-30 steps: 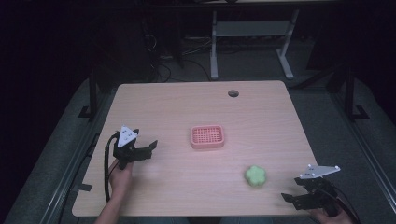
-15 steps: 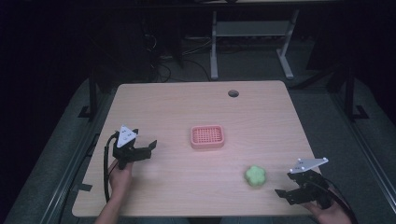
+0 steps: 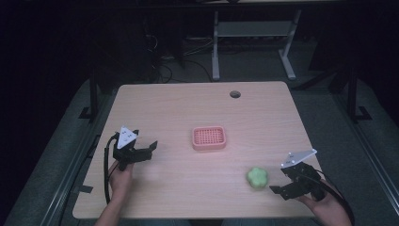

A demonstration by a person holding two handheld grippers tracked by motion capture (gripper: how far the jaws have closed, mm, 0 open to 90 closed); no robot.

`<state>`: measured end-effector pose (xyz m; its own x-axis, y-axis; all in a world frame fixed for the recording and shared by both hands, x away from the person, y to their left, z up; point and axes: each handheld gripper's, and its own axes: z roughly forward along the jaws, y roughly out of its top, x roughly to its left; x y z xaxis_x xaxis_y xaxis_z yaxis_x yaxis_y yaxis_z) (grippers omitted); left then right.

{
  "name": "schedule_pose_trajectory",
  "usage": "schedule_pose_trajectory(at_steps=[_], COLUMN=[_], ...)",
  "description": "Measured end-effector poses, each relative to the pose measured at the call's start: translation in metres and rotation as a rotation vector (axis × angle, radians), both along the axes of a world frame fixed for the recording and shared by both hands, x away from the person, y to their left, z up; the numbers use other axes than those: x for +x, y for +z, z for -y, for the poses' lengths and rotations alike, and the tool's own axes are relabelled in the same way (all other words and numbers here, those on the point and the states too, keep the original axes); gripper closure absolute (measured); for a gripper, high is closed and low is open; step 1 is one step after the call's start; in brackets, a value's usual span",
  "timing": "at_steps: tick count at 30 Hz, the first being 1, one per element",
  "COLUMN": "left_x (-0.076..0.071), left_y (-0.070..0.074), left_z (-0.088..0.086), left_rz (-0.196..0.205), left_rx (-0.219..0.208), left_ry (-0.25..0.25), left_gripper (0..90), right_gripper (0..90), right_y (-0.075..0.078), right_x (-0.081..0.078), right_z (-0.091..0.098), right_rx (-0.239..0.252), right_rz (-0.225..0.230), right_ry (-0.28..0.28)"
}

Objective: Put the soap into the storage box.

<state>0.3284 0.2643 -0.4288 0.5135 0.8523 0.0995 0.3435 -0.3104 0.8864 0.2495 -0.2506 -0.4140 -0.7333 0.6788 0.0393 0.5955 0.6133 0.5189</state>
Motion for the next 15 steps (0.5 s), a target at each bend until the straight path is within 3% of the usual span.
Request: schedule_pose_trajectory(at_steps=[15], left_x=[0.0], left_y=[0.0], left_z=[-0.002], left_rz=[-0.003], left_rx=[-0.008], left_ry=[0.006], left_gripper=[14.3], right_gripper=[20.2], right_y=[0.001], right_x=[0.015], right_z=[-0.024], right_rx=[-0.033], right_rz=[-0.031], right_ry=[0.064])
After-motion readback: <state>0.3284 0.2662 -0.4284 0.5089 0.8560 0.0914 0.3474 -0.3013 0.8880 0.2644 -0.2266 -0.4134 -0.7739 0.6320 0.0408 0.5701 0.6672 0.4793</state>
